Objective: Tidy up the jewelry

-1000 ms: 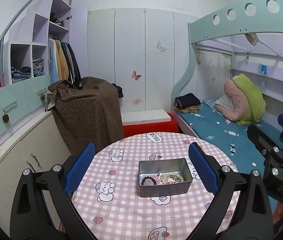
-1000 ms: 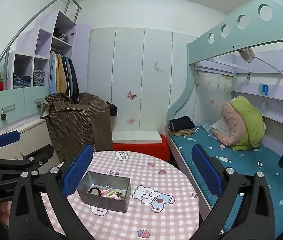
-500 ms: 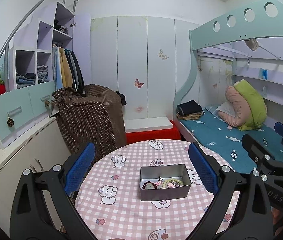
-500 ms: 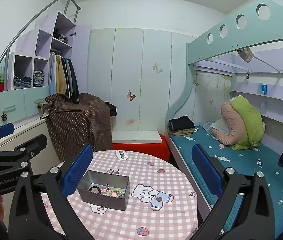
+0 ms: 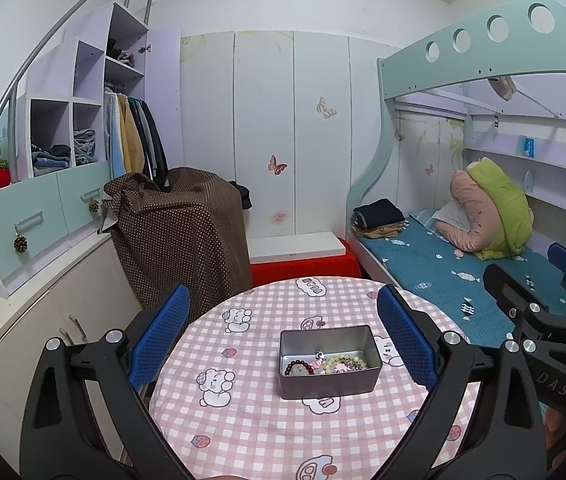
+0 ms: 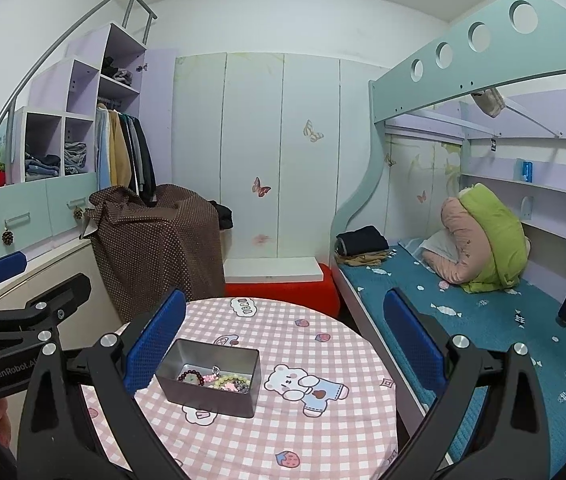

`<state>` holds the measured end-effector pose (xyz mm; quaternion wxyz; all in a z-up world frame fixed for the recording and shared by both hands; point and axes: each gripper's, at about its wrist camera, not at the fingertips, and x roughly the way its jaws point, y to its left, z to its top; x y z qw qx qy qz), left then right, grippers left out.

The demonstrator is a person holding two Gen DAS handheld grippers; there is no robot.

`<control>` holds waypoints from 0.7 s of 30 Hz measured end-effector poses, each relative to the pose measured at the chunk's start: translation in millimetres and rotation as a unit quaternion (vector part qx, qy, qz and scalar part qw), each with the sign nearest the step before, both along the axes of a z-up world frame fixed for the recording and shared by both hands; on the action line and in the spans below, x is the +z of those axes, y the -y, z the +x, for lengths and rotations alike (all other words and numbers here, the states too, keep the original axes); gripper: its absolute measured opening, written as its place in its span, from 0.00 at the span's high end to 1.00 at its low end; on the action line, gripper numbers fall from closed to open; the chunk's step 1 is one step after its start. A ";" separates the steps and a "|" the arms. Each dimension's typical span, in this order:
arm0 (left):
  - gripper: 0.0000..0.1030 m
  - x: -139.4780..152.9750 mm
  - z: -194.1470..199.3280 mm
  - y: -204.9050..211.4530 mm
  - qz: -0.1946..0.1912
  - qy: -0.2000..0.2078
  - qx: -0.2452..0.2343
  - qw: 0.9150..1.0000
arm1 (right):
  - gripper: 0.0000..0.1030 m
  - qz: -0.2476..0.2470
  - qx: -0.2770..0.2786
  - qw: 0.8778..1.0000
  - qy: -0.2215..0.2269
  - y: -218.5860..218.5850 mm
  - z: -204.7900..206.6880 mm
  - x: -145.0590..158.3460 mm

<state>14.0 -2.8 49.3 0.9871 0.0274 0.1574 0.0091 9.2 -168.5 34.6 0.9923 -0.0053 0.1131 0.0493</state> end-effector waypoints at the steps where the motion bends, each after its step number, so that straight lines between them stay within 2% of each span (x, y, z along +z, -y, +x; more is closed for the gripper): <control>1: 0.08 -0.8 0.0 -0.2 -0.001 0.000 0.000 1.000 | 0.07 0.001 0.000 1.000 -0.001 0.8 0.7 0.3; 21: 0.08 -0.1 -1.5 -5.2 -0.004 -0.001 0.000 1.000 | 0.07 0.002 0.005 1.000 0.004 -0.8 -0.3 5.5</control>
